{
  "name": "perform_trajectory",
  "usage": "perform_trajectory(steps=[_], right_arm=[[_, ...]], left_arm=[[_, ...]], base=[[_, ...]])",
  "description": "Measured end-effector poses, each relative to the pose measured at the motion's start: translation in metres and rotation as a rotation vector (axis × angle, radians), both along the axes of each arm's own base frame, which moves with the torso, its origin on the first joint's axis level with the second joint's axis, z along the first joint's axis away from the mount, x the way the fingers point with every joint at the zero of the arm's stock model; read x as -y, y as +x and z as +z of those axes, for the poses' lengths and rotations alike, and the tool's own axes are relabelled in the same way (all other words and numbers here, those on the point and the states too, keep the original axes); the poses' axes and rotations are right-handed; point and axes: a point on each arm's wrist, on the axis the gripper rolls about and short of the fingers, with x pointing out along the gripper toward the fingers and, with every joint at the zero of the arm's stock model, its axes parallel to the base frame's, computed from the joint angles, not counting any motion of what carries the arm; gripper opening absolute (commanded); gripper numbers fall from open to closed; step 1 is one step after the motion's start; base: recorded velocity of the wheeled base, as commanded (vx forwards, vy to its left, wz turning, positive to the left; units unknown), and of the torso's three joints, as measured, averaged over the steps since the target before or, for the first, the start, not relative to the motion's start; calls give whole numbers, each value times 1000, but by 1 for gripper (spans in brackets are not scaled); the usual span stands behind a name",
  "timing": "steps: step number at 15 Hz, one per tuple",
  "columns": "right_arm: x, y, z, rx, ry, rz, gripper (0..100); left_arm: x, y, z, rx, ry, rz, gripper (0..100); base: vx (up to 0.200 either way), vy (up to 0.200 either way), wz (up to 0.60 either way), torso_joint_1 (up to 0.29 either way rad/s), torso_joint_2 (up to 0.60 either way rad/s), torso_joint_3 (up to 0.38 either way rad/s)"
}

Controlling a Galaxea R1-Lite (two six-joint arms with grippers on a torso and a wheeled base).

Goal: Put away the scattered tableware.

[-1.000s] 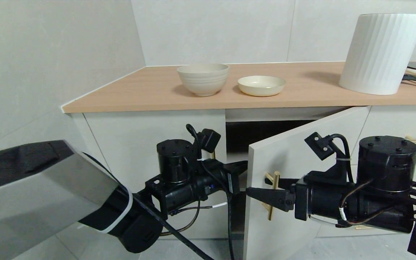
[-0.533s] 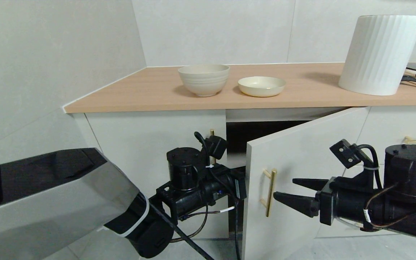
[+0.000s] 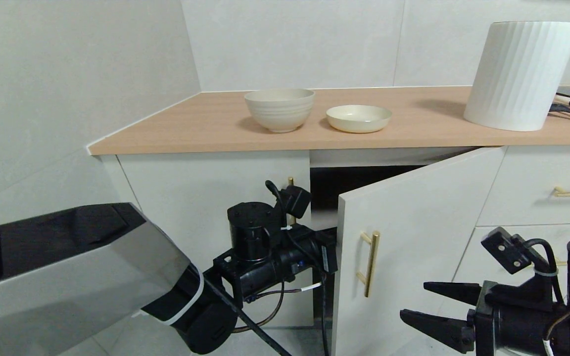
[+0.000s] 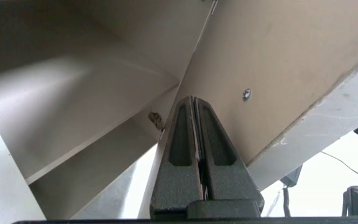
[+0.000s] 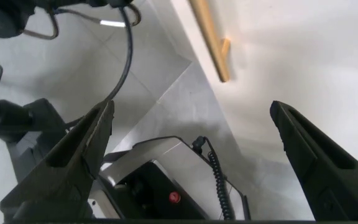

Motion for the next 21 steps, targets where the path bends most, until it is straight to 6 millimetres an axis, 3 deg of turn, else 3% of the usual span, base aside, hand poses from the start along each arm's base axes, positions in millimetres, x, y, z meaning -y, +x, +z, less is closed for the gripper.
perform_trajectory(steps=[4,10,13,16,21], right_arm=[[1,-4,-2,-9,-5,8,100],[1,-6,-4,-14,-8,13,100],[1,-7,-4,-14,-9,13,100],[1,-7,-4,-14,-9,12,100],[2,-9,-3,-10,-7,13,100]], left_arm=[[0,0,-1,-4,3,1,0],[5,6,2,6,-4,0,0],[10,11,10,-18,17,-2,0],[16,15,23,-8,7,-5,0],[31,26,32,34,-23,71,0]], base=[[-200,0,0,6,2,-1],[0,0,0,0,0,0],[0,0,0,0,0,0],[-200,0,0,7,2,-1],[0,0,0,0,0,0]])
